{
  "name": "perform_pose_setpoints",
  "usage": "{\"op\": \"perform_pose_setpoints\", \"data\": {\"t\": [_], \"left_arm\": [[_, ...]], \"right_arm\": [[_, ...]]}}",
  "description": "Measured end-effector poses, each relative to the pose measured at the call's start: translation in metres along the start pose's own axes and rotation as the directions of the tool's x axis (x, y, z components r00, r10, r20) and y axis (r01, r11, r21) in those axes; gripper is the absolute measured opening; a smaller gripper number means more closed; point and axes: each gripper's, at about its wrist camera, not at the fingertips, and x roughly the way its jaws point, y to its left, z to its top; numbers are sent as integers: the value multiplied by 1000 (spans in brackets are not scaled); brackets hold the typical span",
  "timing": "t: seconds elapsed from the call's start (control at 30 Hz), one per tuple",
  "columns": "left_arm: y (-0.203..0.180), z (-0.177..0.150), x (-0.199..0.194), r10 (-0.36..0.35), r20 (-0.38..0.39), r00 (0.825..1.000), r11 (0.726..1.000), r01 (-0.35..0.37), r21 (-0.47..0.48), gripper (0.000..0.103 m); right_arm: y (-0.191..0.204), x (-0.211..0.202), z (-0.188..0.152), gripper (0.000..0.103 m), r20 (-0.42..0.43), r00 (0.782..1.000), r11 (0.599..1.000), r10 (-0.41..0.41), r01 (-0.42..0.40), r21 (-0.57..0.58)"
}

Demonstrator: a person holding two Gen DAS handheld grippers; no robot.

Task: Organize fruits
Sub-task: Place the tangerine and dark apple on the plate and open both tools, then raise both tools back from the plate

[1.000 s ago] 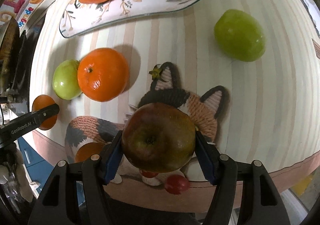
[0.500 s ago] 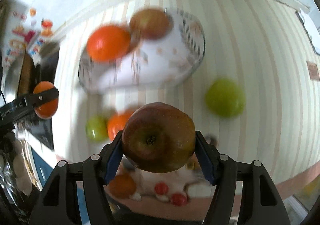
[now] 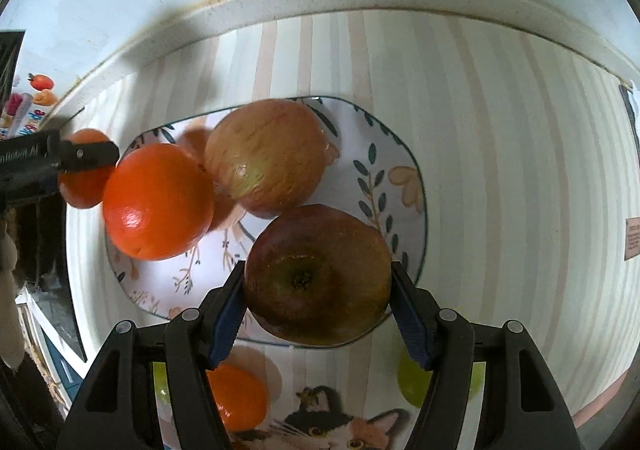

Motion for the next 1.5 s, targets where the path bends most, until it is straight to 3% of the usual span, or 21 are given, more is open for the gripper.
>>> {"op": "perform_pose_setpoints", "data": {"t": [0.2, 0.43, 0.5, 0.57, 0.67, 1.0, 1.5], "left_arm": [[-4, 2, 13, 28, -44, 999, 999, -27, 20, 64], [1, -3, 12, 21, -64, 998, 1000, -22, -20, 65], [4, -7, 5, 22, -41, 999, 999, -23, -24, 68], [5, -10, -2, 25, -20, 999, 999, -26, -25, 79], [5, -14, -13, 30, 6, 1000, 999, -30, -26, 88], [9, -74, -71, 75, 153, 985, 997, -71, -32, 89], [-19, -186, -125, 117, 355, 928, 992, -128, 9, 89]], "right_arm": [[-6, 16, 5, 70, -46, 999, 1000, 12, -11, 21], [-9, 16, 9, 74, -74, 997, 999, 32, -29, 31], [-10, 16, 13, 86, -74, 996, 998, 54, -51, 43], [-12, 13, 14, 88, -70, 996, 997, 60, -56, 58], [-15, 8, 14, 94, -67, 996, 996, 58, -53, 69], [-3, -37, -6, 94, 17, 1000, 1000, 3, -3, 17], [16, -115, -84, 94, 188, 982, 999, -19, 28, -46]]}}
